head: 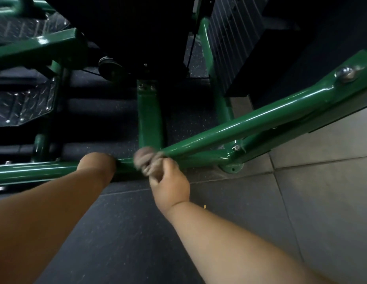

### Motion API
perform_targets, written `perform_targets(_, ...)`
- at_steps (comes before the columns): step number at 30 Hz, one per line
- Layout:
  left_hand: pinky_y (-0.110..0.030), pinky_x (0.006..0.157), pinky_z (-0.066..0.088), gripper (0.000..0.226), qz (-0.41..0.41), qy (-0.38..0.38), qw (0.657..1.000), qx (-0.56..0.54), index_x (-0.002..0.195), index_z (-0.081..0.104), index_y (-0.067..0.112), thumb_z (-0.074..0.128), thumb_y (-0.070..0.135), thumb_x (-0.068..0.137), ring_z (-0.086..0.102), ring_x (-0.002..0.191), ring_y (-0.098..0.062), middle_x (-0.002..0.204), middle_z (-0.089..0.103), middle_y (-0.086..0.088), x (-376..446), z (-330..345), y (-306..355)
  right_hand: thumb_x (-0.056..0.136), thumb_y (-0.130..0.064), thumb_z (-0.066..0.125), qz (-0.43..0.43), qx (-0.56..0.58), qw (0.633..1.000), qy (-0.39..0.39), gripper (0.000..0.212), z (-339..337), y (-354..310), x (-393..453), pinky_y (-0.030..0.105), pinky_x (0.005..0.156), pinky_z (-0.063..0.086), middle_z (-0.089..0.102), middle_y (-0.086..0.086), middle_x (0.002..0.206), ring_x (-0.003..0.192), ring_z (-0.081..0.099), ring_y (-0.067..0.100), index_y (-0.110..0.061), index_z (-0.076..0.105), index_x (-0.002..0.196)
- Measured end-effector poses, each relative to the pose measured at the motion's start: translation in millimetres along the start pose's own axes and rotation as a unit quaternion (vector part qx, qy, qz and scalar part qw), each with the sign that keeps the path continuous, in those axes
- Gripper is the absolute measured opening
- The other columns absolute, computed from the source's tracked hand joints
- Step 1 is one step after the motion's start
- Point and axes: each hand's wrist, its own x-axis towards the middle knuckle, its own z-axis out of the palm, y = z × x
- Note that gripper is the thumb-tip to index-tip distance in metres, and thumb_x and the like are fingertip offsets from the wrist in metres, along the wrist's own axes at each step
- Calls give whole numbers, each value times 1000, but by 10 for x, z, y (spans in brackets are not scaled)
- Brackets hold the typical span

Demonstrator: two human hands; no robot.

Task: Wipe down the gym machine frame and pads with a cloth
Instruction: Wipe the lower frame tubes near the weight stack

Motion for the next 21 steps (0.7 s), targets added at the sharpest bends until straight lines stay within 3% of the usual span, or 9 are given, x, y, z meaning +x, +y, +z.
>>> perform_targets(2,-34,83,58,33,-3,3,1000,-13,126,71,24,54,25,98,72,102,-27,118,75,-5,22,33,-5,85,-20,56,-214,-209,954,-20,42,44,76,39,40,81,49,64,5,115,99,63,32,-23,63,127)
perform_targets(4,-36,81,59,32,-11,14,1000,-13,125,71,21,54,16,98,72,100,-26,115,75,-5,25,53,-13,86,-22,47,-337,-376,863,-6,47,32,185,154,41,88,41,65,2,123,110,60,30,-32,67,127)
perform_targets(6,-37,82,59,34,-6,18,1000,-1,126,71,18,53,10,98,72,101,-27,117,74,-7,26,77,-35,88,-25,43,-366,-482,795,-28,47,-131,236,300,44,96,34,64,2,134,124,56,31,-38,71,124)
perform_targets(10,-38,87,58,40,5,31,999,24,134,67,16,49,6,99,71,109,-28,125,73,-9,15,61,-36,95,-27,36,-375,-590,715,-27,56,-318,397,436,53,118,18,51,4,158,148,44,32,-35,59,146)
perform_targets(15,-37,85,59,34,3,7,1000,12,123,74,18,53,10,98,72,100,-26,115,75,-7,24,49,-26,95,-36,37,-344,-606,717,-15,76,-334,466,294,64,119,-10,12,17,174,158,17,40,-21,20,167)
perform_targets(16,-36,84,59,31,-1,0,1000,8,118,76,19,54,12,98,72,97,-25,110,76,-5,44,47,-29,94,-44,39,-343,-599,723,-21,81,-348,457,293,63,120,-11,11,18,174,159,15,40,-16,20,167)
perform_targets(18,-34,80,57,28,-3,-7,1000,9,114,77,20,56,12,98,72,95,-24,109,76,-5,67,59,-34,93,-55,45,-313,-593,741,-32,82,-396,319,335,60,122,-2,29,18,168,157,22,37,-9,38,160)
perform_targets(20,-33,77,54,30,-5,-6,1000,13,117,76,19,55,10,98,72,97,-25,111,76,-6,72,77,-37,96,-48,48,-305,-575,759,-16,64,-435,102,440,56,120,7,49,12,155,153,33,34,-12,56,148)
perform_targets(21,-33,76,53,31,-6,-1,1000,13,120,75,19,55,9,98,72,98,-25,113,76,-7,60,80,-35,99,-40,46,-304,-561,769,-21,55,-444,4,505,56,119,7,50,13,154,154,32,35,-13,57,146)
